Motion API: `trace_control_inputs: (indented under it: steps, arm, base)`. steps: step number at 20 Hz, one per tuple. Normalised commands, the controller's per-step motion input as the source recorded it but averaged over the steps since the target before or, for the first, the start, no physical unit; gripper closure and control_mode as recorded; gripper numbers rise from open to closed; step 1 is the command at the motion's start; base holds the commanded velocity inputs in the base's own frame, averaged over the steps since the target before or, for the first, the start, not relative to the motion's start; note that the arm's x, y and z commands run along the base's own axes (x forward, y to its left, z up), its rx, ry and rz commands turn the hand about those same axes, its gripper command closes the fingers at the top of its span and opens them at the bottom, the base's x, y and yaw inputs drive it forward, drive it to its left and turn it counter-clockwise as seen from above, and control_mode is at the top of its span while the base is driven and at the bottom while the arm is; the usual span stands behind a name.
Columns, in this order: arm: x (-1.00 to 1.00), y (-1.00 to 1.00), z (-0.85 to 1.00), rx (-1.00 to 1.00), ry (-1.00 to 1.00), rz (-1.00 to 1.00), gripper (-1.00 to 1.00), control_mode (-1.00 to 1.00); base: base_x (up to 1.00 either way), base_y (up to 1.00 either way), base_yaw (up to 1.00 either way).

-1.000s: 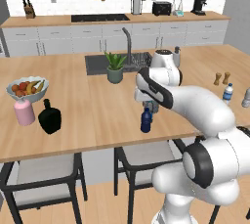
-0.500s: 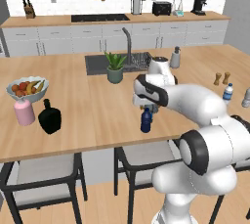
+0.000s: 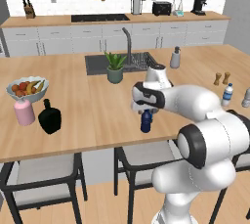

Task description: Move the plastic bottles in the middle to the plastics group, and the glass bottles in the middle to the glass group.

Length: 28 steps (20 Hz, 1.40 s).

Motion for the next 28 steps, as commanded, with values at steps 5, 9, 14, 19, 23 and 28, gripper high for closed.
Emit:
trace_control_inputs:
  steps: [5, 9, 14, 19, 23, 28]
  arm:
    - [0.04, 0.01, -0.01, 0.00, 0.00, 0.04, -1.00, -1.00]
    - [0.00, 0.00, -0.08, 0.00, 0.01, 0.01, -1.00, -1.00]
    - [0.06, 0.00, -0.19, 0.00, 0.00, 0.00, -1.00, -1.00]
    - [0.09, 0.00, -0.14, 0.00, 0.00, 0.00, -1.00, -1.00]
    - [0.11, -0.02, 0.00, 0.00, 0.00, 0.00, -1.00, -1.00]
    - [0.08, 0.00, 0.00, 0.00, 0.01, 0.00, -1.00, -1.00]
  base:
    - [0.00, 0.00, 0.00]
    - [0.00, 0.00, 0.00]
    - [0.00, 0.00, 0.00]
    - [0.00, 0.00, 0.00]
    - [0.00, 0.00, 0.00]
    - [0.00, 0.00, 0.00]
